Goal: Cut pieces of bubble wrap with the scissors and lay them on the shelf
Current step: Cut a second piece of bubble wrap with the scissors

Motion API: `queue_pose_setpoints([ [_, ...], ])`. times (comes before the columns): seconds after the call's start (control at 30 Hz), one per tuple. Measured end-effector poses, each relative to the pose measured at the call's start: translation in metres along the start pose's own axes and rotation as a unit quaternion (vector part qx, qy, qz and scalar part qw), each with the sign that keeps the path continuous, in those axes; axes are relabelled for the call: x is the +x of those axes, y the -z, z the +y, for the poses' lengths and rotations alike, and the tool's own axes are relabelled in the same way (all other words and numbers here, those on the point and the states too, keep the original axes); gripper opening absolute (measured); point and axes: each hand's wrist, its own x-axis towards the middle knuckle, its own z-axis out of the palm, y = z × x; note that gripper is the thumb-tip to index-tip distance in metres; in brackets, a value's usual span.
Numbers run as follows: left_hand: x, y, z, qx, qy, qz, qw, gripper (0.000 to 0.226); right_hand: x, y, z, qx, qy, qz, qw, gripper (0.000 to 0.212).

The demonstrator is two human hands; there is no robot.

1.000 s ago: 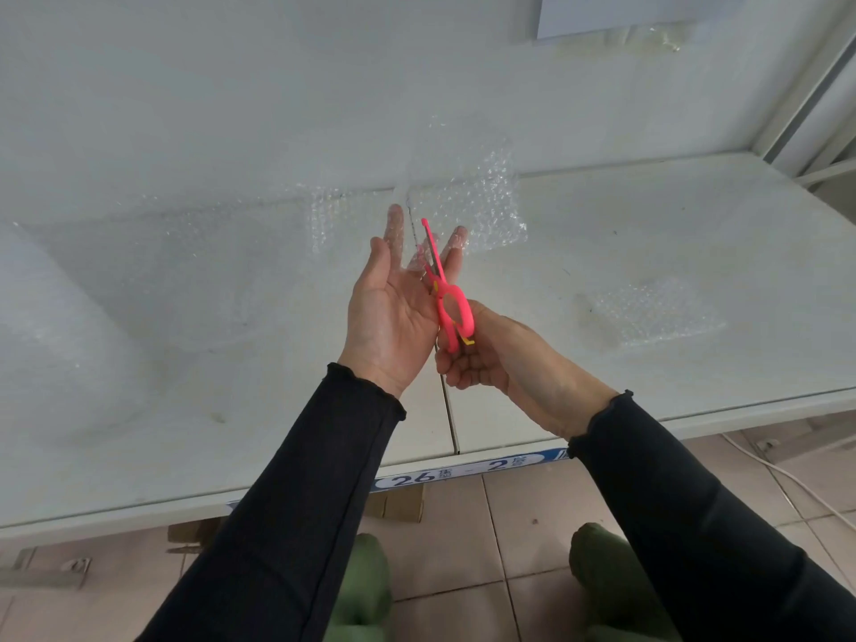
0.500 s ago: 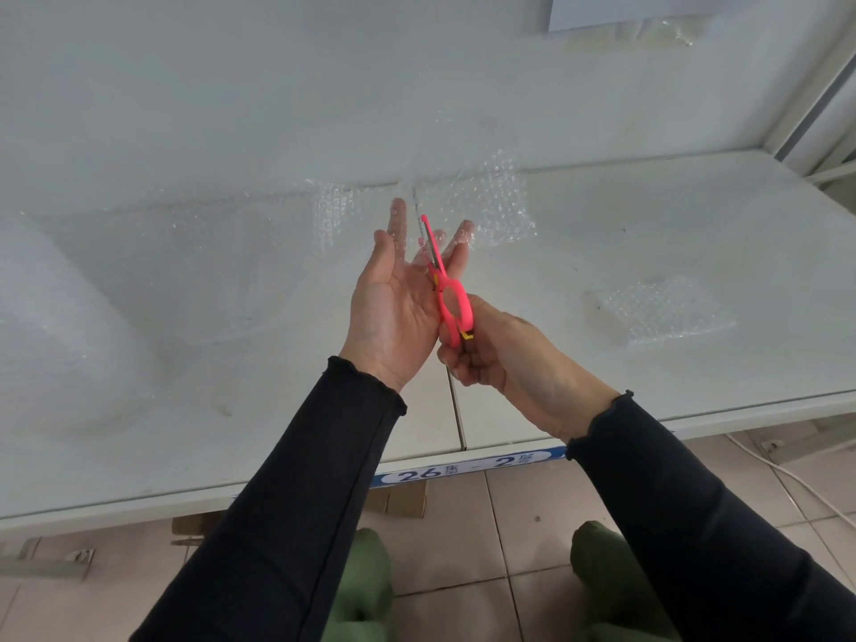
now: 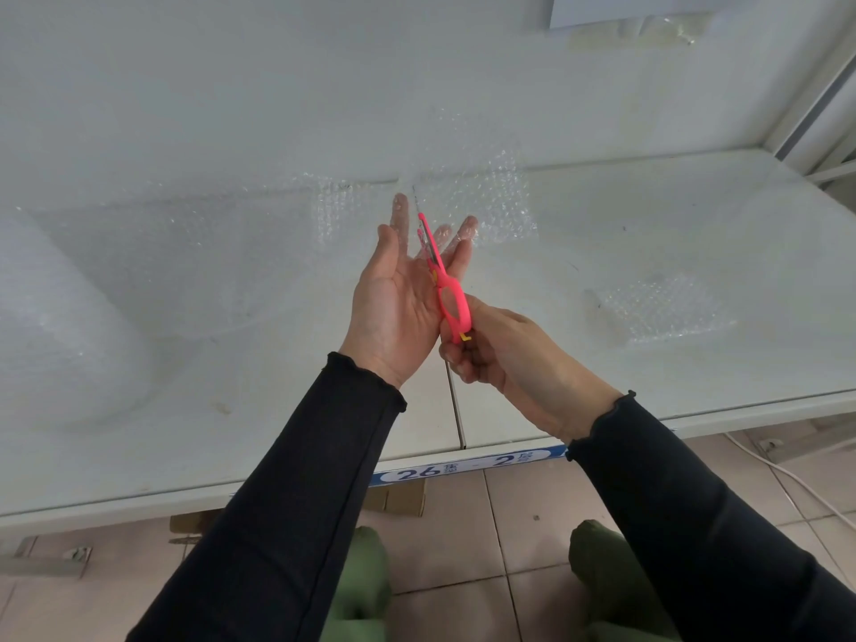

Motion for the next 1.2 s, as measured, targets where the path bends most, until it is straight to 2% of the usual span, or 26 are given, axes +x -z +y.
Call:
queue_pose_setpoints([
  [0.47,0.000,-0.010,0.000,0.064,-0.025,-0.004,0.998,0.044,0.001,-0.002,-0.003,0.045,-0.011,0.000,0.999,0.038],
  [1.2,-0.004,-0.015,-0.004,0.108,-0.059,0.017,0.992,0.045,0.002,-0.003,-0.001,0.047,-0.017,-0.003,0.999,0.037],
])
